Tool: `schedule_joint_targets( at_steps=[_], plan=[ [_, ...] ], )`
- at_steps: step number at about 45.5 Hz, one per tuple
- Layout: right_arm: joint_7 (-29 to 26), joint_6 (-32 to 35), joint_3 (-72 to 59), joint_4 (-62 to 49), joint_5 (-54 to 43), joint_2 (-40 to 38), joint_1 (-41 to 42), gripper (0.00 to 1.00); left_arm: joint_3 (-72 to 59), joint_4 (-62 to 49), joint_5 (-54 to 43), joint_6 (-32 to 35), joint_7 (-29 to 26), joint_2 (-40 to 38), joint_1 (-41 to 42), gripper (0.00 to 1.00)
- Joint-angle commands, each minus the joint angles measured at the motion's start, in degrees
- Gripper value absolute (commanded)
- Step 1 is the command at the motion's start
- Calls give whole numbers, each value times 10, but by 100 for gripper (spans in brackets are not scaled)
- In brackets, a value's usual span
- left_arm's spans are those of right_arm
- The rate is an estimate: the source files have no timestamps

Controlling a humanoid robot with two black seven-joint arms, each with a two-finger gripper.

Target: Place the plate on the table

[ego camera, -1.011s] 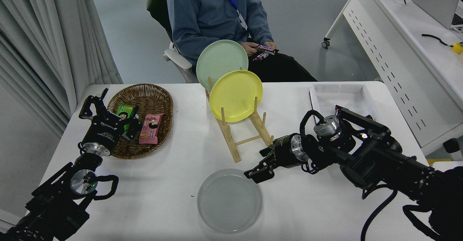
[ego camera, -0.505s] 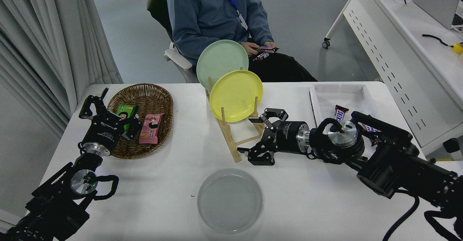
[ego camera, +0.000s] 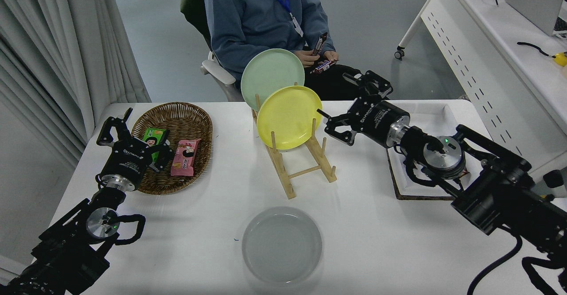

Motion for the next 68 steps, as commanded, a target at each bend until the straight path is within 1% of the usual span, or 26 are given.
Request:
schedule_joint_targets(
  at_steps=[1,5,7,13,24,30,32,40,45,52,58,63,68],
  plan=[
    [19,10,104,-91,-69,15,-9,99,0,0,0,0,0,0,0,100],
    [56,14,158,-119,-86,41,-13,99,0,0,1,0,0,0,0,100],
    [64,16,182,-122,-106,49,-18,99,0,0,0,0,0,0,0,100],
    [62,16,237,-115,-141,55,-59,99,0,0,1,0,0,0,0,100],
    [60,17,291,-78,-200,59,-125,99,0,0,0,0,0,0,0,100],
    [41,26,330,-76,-242,89,-151,99,0,0,0,0,0,0,0,100],
    [33,29,369,-78,-259,105,-159,99,0,0,0,0,0,0,0,100],
    [33,29,461,-79,-331,150,-174,99,0,0,0,0,0,0,0,100],
    [34,28,457,-79,-361,154,-181,99,0,0,0,0,0,0,0,100],
    [37,19,410,-95,-355,149,-171,99,0,0,0,0,0,0,0,100],
    [40,18,374,-97,-355,148,-188,99,0,0,0,0,0,0,0,100],
    [62,15,366,-98,-362,138,-184,99,0,0,1,0,0,0,0,100],
    [77,4,351,-123,-363,126,-168,99,0,0,1,0,0,0,0,100]
  ],
)
